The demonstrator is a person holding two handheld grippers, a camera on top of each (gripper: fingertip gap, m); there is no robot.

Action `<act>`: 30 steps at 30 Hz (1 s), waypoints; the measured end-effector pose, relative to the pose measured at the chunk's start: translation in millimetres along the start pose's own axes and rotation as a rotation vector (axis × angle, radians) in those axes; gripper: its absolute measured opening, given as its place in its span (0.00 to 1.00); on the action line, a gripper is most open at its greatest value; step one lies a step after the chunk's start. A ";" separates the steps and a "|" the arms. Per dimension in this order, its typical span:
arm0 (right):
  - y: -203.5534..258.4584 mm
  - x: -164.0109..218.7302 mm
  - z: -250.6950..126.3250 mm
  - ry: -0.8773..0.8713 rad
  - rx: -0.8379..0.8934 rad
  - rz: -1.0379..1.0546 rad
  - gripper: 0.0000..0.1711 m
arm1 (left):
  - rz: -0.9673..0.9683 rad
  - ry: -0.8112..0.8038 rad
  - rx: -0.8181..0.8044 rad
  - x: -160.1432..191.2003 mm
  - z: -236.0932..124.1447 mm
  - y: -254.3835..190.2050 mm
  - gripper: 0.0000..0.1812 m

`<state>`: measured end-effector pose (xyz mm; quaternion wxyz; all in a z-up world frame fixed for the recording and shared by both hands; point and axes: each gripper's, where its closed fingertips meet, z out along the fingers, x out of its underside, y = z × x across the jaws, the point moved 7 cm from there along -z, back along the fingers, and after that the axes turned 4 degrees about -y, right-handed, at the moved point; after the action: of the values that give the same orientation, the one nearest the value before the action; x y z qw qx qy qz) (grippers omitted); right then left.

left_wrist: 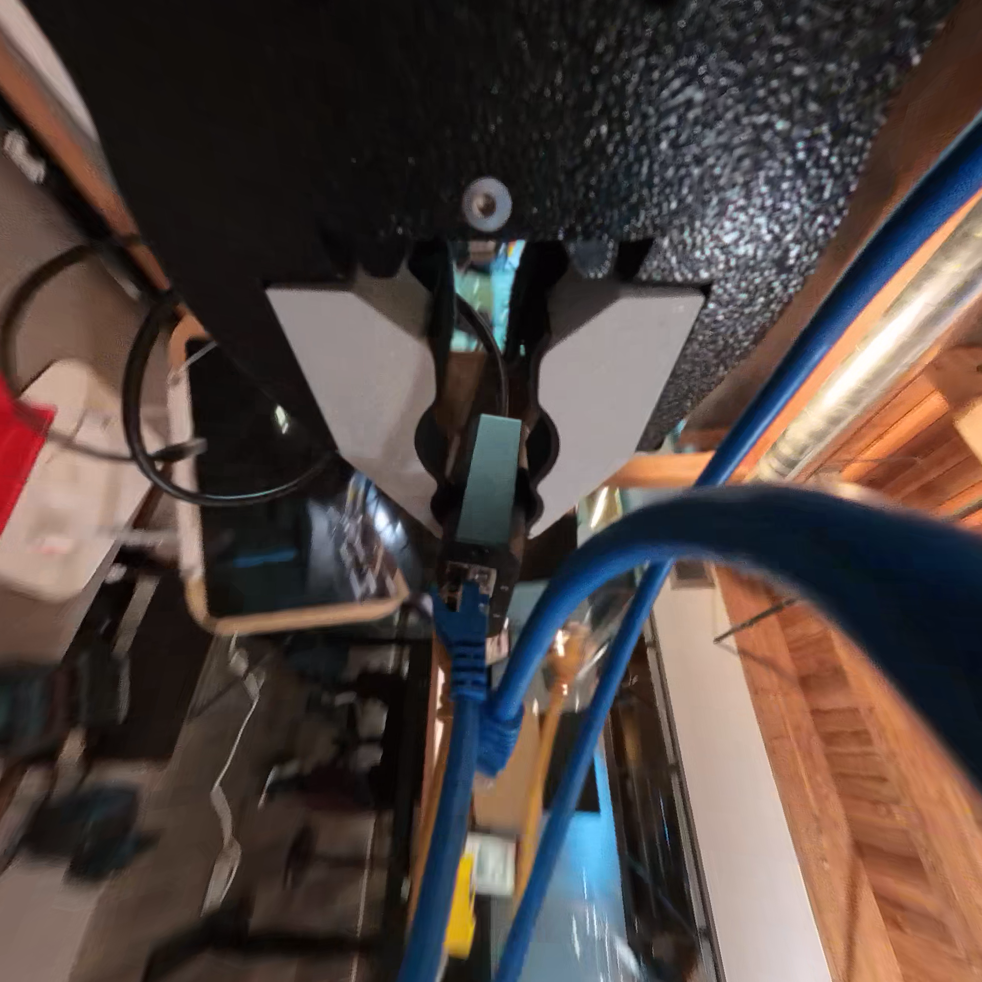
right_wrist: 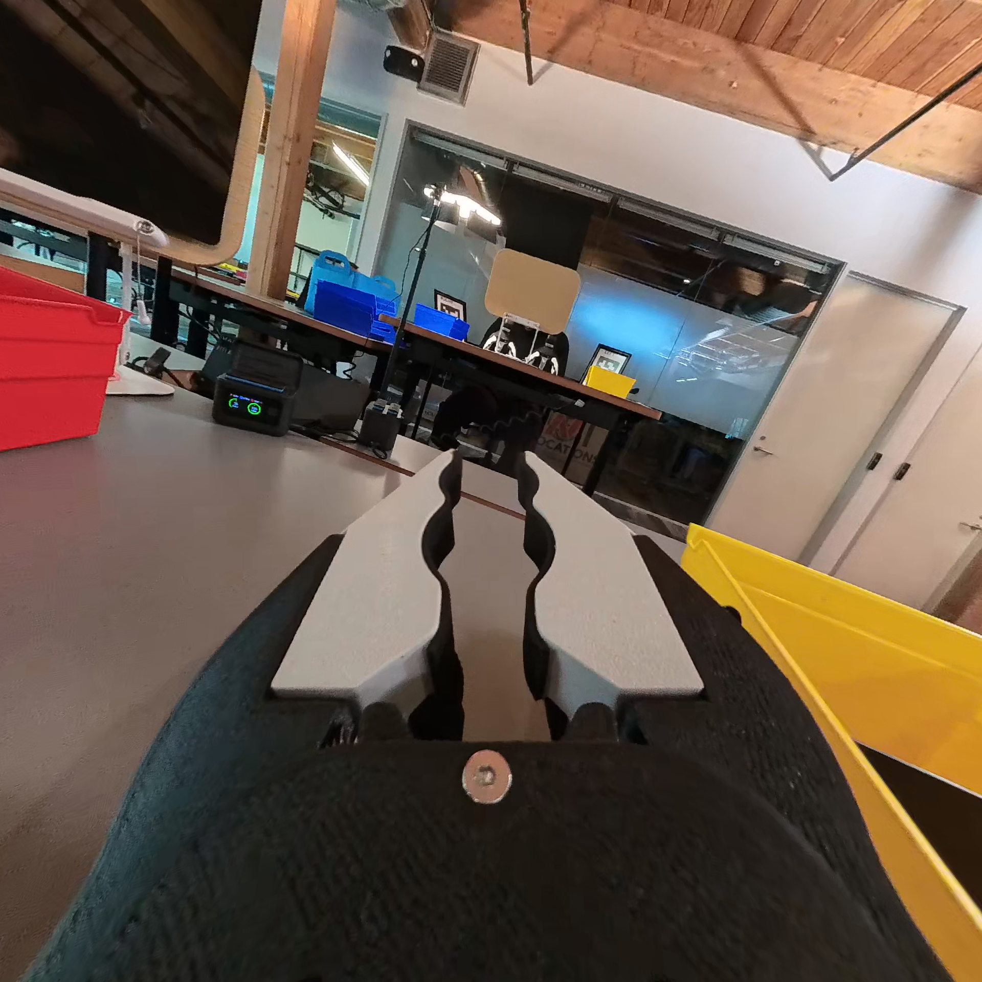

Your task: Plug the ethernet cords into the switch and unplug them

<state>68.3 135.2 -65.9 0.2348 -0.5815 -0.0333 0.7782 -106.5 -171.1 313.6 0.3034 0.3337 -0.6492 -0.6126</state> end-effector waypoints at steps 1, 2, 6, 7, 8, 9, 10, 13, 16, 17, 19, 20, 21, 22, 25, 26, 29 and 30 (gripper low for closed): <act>-0.6 -0.4 -0.5 -0.003 0.006 -0.003 0.11 | -0.028 -0.056 0.003 -16.8 2.2 1.1 0.13; -1.1 -0.7 -0.9 -0.004 0.010 -0.006 0.11 | -0.048 -0.098 -0.009 -33.2 5.1 0.6 0.13; -1.9 0.9 -1.6 0.009 0.019 -0.012 0.10 | -0.148 -0.201 -0.017 -91.3 25.8 -21.7 0.13; -2.3 1.4 -1.7 0.011 0.022 -0.012 0.10 | -0.186 -0.242 0.019 -105.4 33.3 -34.1 0.13; -3.2 1.6 -1.8 0.013 0.028 -0.012 0.10 | -0.220 -0.298 0.064 -119.9 41.0 -50.3 0.13; -4.4 1.6 -2.0 0.014 0.036 -0.012 0.10 | -0.247 -0.344 0.091 -132.6 49.5 -68.4 0.13; -5.8 1.6 -2.6 0.014 0.044 -0.010 0.10 | -0.282 -0.368 0.118 -143.1 58.5 -88.3 0.13; -9.3 0.8 -4.8 0.011 0.060 0.001 0.10 | -0.426 -0.390 0.192 -165.8 82.7 -151.3 0.13; -9.7 0.1 -5.8 0.007 0.053 0.016 0.08 | -0.633 -0.411 0.163 -181.8 95.0 -213.2 0.13; -9.9 0.3 -5.9 0.010 0.056 0.013 0.07 | -0.681 -0.417 0.129 -186.1 95.7 -234.2 0.13; -9.3 1.2 -6.0 0.022 0.056 0.005 0.06 | -0.714 -0.407 0.066 -192.8 95.1 -274.2 0.14; -8.5 0.9 -6.1 0.018 0.050 0.004 0.06 | -0.695 -0.395 0.039 -194.9 94.8 -292.4 0.14; -7.5 0.5 -6.1 0.016 0.042 0.003 0.06 | -0.659 -0.383 0.019 -196.4 94.3 -309.6 0.14; -6.6 0.7 -5.9 0.017 0.036 0.002 0.06 | -0.610 -0.371 0.005 -196.9 94.1 -325.4 0.15; -5.2 2.0 -4.6 0.028 0.028 -0.003 0.07 | -0.465 -0.337 -0.017 -191.9 93.6 -360.9 0.13; -5.1 2.6 -4.4 0.034 0.028 -0.001 0.07 | -0.437 -0.330 -0.013 -189.0 93.8 -368.9 0.13; -4.9 4.5 -3.8 0.054 0.023 0.008 0.07 | -0.385 -0.305 -0.004 -178.0 96.0 -385.1 0.13; -4.2 5.4 -3.2 0.060 0.017 0.009 0.07 | -0.366 -0.302 -0.009 -175.0 96.3 -388.5 0.13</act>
<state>71.5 140.4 -70.3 0.2370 -0.6029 -0.0168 0.7616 -56.1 16.4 -77.7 0.0883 0.3491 -0.6133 -0.7030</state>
